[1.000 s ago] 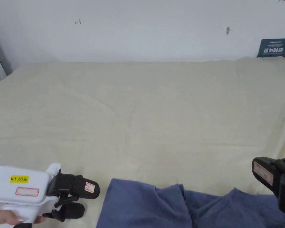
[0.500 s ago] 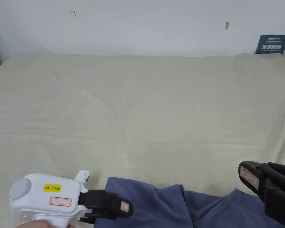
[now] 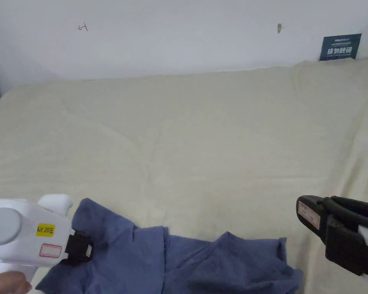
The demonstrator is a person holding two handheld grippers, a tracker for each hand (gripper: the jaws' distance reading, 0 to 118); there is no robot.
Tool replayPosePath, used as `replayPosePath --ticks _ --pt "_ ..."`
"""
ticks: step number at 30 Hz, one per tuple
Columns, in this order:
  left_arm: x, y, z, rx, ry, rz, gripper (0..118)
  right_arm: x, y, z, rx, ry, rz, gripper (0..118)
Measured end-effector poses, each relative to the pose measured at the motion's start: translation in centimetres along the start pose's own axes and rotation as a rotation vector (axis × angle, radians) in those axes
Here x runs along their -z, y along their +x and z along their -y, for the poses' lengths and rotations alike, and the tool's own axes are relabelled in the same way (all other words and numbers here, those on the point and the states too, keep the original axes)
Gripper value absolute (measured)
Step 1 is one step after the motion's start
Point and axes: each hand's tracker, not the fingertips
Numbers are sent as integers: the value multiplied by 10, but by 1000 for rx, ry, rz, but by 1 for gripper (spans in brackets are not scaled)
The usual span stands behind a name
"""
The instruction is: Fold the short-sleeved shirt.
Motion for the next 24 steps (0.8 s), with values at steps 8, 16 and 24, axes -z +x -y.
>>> replayPosePath --ticks 8,16,24 --pt "5 123 -26 -16 -80 389 10 -25 23 5 36 33 23 0" --pt "74 249 -43 204 -202 530 112 -45 42 10 89 46 66 0" --pt "10 224 -44 133 -5 564 116 -53 58 7 73 65 51 0"
